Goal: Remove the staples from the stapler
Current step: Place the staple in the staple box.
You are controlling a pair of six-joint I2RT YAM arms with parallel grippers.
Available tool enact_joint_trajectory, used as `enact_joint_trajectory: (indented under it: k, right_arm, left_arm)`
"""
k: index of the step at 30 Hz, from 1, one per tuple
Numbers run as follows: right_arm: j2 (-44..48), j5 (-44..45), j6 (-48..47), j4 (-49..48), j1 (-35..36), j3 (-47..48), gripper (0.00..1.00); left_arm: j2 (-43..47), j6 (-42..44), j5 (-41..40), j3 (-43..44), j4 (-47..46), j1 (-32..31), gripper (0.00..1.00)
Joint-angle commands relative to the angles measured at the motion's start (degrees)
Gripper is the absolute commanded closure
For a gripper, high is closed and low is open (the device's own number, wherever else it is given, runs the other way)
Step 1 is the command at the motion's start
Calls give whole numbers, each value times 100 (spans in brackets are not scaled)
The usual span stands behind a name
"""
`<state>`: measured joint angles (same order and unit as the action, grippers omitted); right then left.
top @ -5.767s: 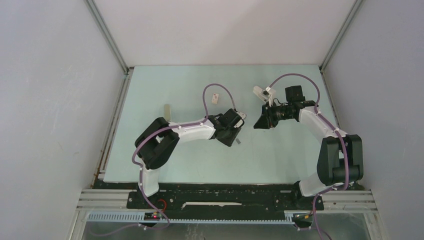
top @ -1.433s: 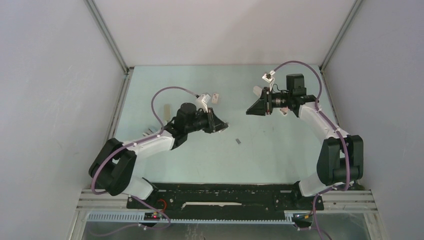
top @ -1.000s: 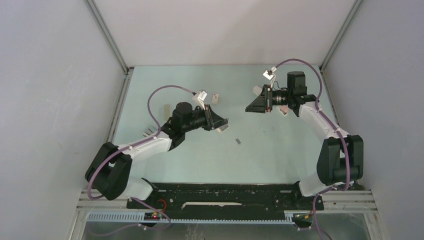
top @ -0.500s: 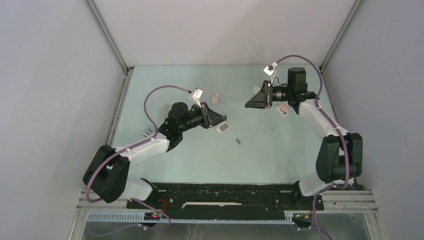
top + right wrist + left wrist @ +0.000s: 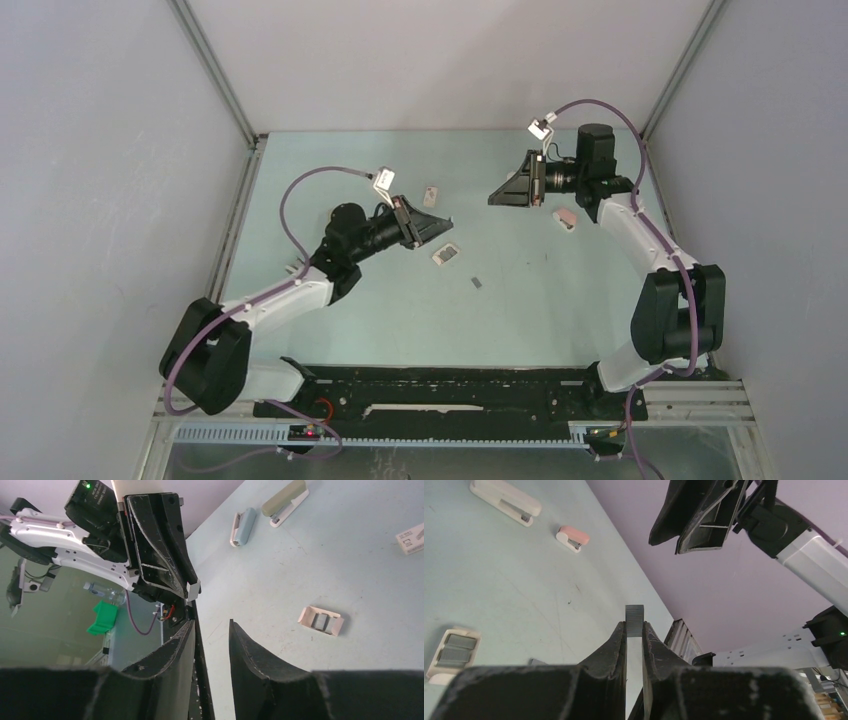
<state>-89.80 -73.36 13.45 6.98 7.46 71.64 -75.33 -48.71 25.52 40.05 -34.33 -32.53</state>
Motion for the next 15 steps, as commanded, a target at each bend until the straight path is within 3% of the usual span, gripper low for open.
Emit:
enact_joint_trajectory:
  k: [1,15]
  right_arm:
    - [2,-212,465,-398,79,188,60]
    - [-74,-282,1070,-936,280,190,60]
  left_arm:
    - [212,-248,72,-164,-518,78,91]
    - [344,-568,-39,-216,-900,129,91]
